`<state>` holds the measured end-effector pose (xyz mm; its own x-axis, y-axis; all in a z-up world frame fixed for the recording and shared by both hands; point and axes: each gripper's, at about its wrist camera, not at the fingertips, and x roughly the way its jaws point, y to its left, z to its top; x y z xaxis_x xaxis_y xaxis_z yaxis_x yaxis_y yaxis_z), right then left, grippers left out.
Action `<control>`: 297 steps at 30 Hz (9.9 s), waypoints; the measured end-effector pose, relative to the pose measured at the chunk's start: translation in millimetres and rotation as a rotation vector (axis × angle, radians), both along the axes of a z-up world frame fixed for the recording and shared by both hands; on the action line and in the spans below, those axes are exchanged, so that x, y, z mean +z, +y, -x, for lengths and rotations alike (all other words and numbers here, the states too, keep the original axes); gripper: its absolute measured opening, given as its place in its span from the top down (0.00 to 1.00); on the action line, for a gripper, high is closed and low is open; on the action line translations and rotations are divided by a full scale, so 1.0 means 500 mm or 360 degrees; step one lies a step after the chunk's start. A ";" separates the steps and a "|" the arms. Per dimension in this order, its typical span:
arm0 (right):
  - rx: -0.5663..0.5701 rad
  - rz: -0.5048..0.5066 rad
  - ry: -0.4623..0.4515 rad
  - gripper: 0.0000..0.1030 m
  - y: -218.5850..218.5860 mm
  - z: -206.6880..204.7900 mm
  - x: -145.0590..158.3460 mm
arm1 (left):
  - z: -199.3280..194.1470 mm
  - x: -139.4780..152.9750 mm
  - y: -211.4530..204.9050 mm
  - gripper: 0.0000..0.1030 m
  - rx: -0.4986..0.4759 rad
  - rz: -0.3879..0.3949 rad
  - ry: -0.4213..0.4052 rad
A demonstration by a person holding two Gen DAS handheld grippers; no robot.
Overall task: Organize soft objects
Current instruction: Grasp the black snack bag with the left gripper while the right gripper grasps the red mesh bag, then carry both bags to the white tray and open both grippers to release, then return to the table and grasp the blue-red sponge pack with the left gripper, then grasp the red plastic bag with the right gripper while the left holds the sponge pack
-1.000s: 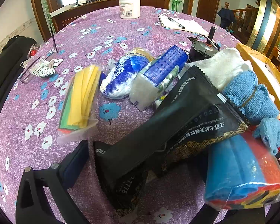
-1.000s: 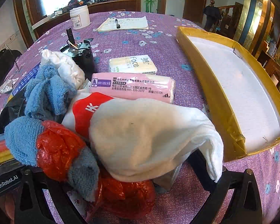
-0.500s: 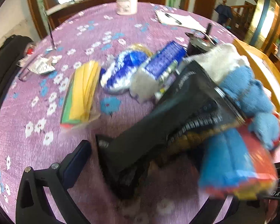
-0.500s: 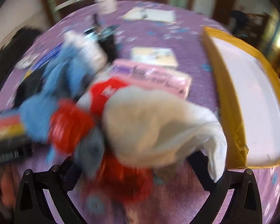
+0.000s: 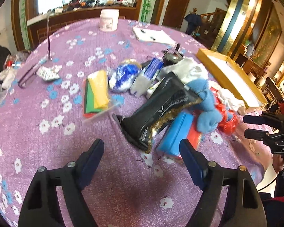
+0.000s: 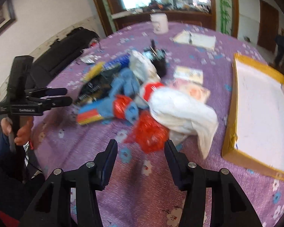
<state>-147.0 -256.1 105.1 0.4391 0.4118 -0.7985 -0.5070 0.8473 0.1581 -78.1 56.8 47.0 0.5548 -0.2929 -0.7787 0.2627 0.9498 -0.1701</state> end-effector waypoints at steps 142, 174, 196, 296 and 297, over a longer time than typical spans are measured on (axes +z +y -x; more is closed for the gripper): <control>-0.1394 -0.0503 -0.0129 0.50 -0.492 -0.383 0.047 | -0.324 0.093 -0.672 0.44 -0.0264 -0.0025 0.0033; -0.0460 -0.0467 -0.0143 0.35 -0.043 -0.120 0.003 | -0.018 0.019 -0.120 0.28 0.0042 -0.0080 -0.0424; -0.0291 -0.0151 0.0087 0.29 0.026 -0.093 -0.077 | -0.039 -0.011 -0.084 0.22 -0.0105 0.0179 -0.0236; -0.0520 0.0238 -0.0558 0.63 0.021 -0.016 0.013 | 0.013 0.034 -0.203 0.58 -0.0128 -0.0130 -0.0365; -0.0528 0.0250 -0.0567 0.63 0.022 -0.015 0.013 | 0.013 0.034 -0.204 0.58 -0.0131 -0.0129 -0.0364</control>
<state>-139.3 -245.0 111.8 0.7822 0.0908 -0.6164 -0.2057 0.9715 -0.1180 -84.4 -45.1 64.2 0.6962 -0.2865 -0.6582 0.3629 0.9316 -0.0217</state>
